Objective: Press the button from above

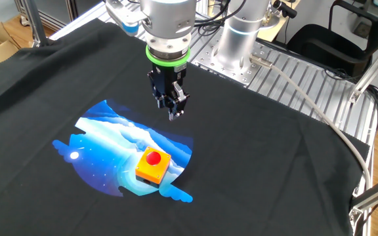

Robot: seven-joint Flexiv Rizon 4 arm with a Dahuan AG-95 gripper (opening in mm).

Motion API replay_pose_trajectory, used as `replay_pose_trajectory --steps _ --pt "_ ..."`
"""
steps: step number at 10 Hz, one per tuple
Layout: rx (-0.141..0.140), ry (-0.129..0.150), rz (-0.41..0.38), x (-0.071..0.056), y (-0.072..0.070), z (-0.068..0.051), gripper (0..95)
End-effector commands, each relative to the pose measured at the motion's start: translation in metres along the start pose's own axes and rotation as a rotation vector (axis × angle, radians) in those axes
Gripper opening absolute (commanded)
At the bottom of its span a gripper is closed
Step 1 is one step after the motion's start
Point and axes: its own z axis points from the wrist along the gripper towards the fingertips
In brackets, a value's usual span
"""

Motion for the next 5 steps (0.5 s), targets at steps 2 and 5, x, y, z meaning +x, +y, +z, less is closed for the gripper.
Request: replay_pose_trajectory --steps 2,5 --pt "0.005 0.008 -0.005 -0.010 0.007 -0.003 0.0" --pt "0.017 0.006 -0.011 -0.021 0.014 -0.002 0.0"
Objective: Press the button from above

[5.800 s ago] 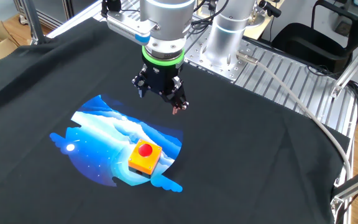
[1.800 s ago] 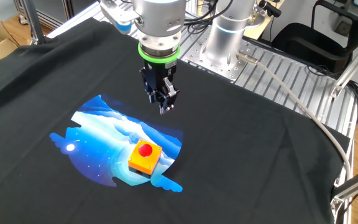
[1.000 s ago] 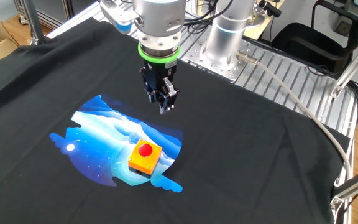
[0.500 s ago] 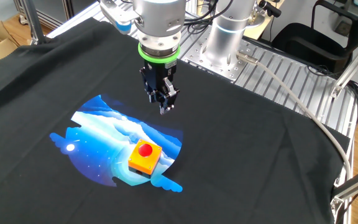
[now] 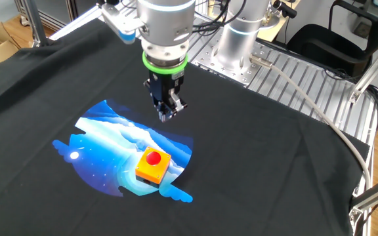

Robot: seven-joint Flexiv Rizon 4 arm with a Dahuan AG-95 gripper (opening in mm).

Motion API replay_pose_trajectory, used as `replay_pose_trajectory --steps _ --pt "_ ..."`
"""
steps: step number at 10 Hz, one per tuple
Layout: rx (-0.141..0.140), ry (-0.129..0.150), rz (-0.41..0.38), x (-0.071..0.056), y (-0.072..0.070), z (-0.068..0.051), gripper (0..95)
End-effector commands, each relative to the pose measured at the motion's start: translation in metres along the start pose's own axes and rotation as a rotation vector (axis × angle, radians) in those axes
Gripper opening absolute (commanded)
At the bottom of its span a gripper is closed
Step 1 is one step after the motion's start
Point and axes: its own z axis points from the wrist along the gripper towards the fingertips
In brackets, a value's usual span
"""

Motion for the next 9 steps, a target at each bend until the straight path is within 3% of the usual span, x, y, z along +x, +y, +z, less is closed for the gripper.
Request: replay_pose_trajectory --steps 1,5,9 --pt "-0.001 -0.003 -0.001 -0.006 0.002 0.002 0.0" --pt "-0.008 -0.007 0.003 -0.019 0.008 0.012 0.0" --pt "-0.008 -0.012 0.015 -0.023 0.016 0.023 0.0"
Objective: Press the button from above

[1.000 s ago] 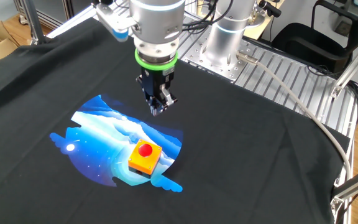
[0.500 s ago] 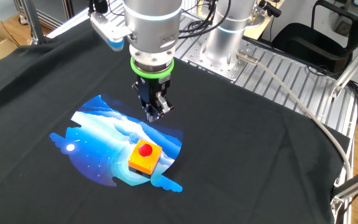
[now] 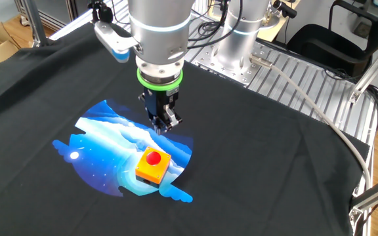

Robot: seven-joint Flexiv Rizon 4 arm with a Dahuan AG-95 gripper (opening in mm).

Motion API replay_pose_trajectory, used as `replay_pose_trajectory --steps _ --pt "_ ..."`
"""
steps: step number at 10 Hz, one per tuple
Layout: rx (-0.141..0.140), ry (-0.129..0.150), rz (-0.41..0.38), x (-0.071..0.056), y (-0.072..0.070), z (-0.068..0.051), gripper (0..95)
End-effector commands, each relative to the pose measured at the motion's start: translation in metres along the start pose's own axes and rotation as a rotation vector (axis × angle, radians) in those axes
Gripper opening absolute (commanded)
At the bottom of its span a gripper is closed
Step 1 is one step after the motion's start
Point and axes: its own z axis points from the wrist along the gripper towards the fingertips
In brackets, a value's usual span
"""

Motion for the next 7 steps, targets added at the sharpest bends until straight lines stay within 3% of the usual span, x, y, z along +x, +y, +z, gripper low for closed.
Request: replay_pose_trajectory --steps 1,3,7 --pt "-0.007 -0.008 0.002 -0.002 0.002 0.007 0.0" --pt "-0.015 -0.010 0.003 -0.008 0.003 0.014 0.0" --pt "-0.016 -0.003 0.003 -0.013 0.006 0.013 0.0"
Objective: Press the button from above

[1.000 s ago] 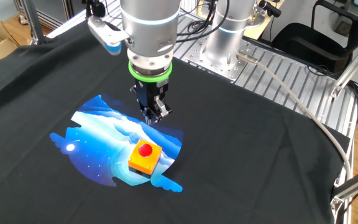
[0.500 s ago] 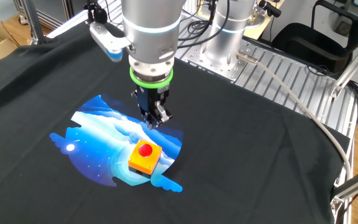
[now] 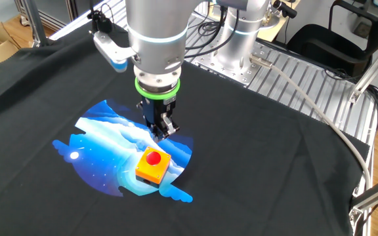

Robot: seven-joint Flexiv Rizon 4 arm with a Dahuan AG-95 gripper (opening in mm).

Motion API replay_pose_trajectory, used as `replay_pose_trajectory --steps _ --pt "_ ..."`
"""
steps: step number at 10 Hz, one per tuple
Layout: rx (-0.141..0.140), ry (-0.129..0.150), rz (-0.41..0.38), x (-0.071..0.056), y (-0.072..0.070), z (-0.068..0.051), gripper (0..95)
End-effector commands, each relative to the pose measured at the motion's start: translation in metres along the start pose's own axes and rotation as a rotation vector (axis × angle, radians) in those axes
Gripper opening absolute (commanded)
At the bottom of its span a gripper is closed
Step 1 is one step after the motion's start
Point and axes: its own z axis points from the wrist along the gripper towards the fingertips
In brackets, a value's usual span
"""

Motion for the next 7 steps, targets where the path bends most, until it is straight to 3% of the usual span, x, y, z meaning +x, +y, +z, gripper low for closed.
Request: replay_pose_trajectory --steps 1,7 --pt "0.008 -0.010 -0.004 0.0002 -0.0008 0.0012 0.0" --pt "0.010 -0.006 -0.006 0.0008 -0.0007 0.0016 0.0"
